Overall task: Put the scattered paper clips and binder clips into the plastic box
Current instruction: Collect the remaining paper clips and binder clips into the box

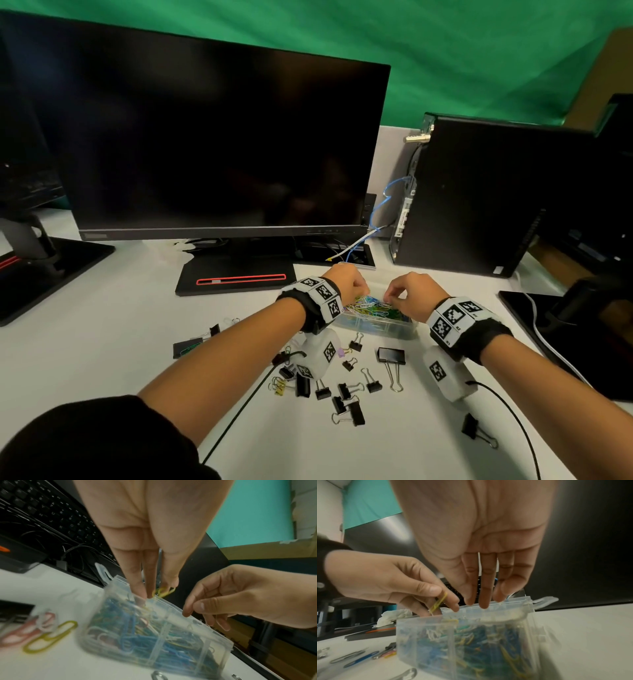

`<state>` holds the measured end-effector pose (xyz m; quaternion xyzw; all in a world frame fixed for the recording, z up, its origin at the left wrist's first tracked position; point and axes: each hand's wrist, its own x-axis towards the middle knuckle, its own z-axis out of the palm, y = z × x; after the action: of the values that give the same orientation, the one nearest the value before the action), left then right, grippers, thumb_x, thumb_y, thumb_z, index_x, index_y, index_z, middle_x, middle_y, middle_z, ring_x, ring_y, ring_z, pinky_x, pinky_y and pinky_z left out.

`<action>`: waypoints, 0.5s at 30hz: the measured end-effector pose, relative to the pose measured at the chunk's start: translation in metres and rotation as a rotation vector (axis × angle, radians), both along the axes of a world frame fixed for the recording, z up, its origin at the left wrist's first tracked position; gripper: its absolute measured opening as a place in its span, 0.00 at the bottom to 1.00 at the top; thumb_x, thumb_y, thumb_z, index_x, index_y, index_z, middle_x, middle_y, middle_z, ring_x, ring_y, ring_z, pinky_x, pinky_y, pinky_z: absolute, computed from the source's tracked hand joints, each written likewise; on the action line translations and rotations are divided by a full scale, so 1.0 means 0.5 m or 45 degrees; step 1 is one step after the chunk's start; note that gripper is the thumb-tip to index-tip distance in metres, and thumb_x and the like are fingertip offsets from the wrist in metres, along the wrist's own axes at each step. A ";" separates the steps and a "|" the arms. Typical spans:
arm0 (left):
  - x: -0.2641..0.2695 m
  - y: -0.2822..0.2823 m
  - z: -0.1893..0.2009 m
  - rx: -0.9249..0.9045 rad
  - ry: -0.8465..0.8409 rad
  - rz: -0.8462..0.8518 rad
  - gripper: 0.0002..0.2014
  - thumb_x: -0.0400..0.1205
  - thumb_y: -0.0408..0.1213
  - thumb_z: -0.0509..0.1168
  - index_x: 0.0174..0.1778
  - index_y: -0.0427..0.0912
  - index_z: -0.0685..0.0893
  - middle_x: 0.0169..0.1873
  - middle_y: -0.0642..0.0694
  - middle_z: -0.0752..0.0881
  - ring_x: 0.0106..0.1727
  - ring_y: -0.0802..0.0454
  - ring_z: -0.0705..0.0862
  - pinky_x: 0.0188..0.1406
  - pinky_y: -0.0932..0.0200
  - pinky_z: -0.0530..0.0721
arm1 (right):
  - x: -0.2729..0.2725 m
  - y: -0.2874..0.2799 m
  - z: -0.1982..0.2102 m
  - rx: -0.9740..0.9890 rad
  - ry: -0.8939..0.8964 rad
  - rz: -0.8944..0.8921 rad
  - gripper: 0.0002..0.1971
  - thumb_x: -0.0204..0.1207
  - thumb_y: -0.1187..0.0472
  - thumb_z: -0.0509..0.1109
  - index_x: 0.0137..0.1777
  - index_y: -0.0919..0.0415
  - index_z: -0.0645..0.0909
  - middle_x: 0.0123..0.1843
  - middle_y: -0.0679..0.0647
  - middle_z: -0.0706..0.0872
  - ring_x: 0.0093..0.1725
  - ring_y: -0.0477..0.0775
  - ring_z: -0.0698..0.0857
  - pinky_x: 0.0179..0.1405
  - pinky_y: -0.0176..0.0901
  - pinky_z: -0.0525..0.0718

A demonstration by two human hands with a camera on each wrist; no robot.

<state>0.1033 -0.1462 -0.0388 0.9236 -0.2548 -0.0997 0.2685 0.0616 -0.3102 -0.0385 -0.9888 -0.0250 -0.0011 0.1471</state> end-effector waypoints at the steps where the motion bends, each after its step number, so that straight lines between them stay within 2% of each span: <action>1: 0.000 0.007 0.001 0.005 0.013 -0.008 0.10 0.84 0.37 0.61 0.47 0.36 0.85 0.48 0.37 0.84 0.46 0.47 0.83 0.53 0.59 0.80 | 0.000 0.003 0.001 -0.005 -0.005 0.007 0.07 0.75 0.61 0.68 0.45 0.56 0.88 0.47 0.53 0.90 0.45 0.51 0.83 0.49 0.41 0.81; 3: 0.002 0.023 0.003 0.006 0.021 -0.020 0.15 0.85 0.36 0.58 0.64 0.36 0.83 0.64 0.39 0.83 0.63 0.45 0.82 0.64 0.58 0.77 | 0.000 0.012 0.006 -0.007 -0.022 0.021 0.07 0.75 0.62 0.68 0.44 0.56 0.88 0.47 0.52 0.90 0.47 0.52 0.84 0.50 0.41 0.80; 5: 0.003 0.046 0.011 -0.053 0.010 -0.023 0.17 0.86 0.33 0.56 0.69 0.39 0.79 0.68 0.39 0.81 0.67 0.44 0.80 0.66 0.56 0.77 | 0.001 0.027 0.010 0.009 -0.042 0.045 0.07 0.75 0.62 0.67 0.44 0.56 0.88 0.48 0.51 0.90 0.45 0.50 0.82 0.49 0.38 0.78; 7: 0.006 0.079 0.019 -0.104 -0.026 -0.019 0.17 0.84 0.28 0.56 0.67 0.40 0.81 0.65 0.41 0.83 0.64 0.45 0.82 0.62 0.57 0.81 | -0.001 0.046 0.014 0.037 -0.046 0.086 0.07 0.75 0.63 0.68 0.45 0.56 0.88 0.48 0.51 0.90 0.43 0.48 0.81 0.48 0.37 0.77; 9: 0.010 0.118 0.024 -0.060 -0.065 -0.005 0.17 0.82 0.26 0.56 0.63 0.41 0.84 0.60 0.43 0.86 0.61 0.47 0.84 0.58 0.59 0.81 | -0.004 0.069 0.016 0.070 -0.051 0.139 0.07 0.75 0.63 0.68 0.45 0.56 0.88 0.48 0.51 0.89 0.42 0.46 0.80 0.47 0.36 0.76; 12: 0.014 0.180 0.020 0.083 -0.066 0.024 0.16 0.80 0.24 0.59 0.59 0.40 0.86 0.57 0.41 0.87 0.58 0.48 0.85 0.55 0.65 0.79 | -0.006 0.108 0.016 0.091 -0.043 0.241 0.07 0.75 0.65 0.68 0.47 0.58 0.88 0.48 0.51 0.89 0.43 0.45 0.79 0.47 0.33 0.74; 15: 0.012 0.229 0.011 0.298 -0.021 -0.011 0.16 0.78 0.25 0.65 0.61 0.40 0.85 0.59 0.41 0.86 0.59 0.47 0.84 0.46 0.72 0.75 | 0.000 0.151 0.012 0.035 -0.024 0.360 0.10 0.74 0.68 0.67 0.48 0.58 0.88 0.49 0.53 0.89 0.45 0.47 0.81 0.51 0.36 0.79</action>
<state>0.1091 -0.0317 -0.0331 0.9483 -0.2475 -0.1225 0.1565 0.0615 -0.2349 -0.0323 -0.9733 -0.1656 0.0099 0.1590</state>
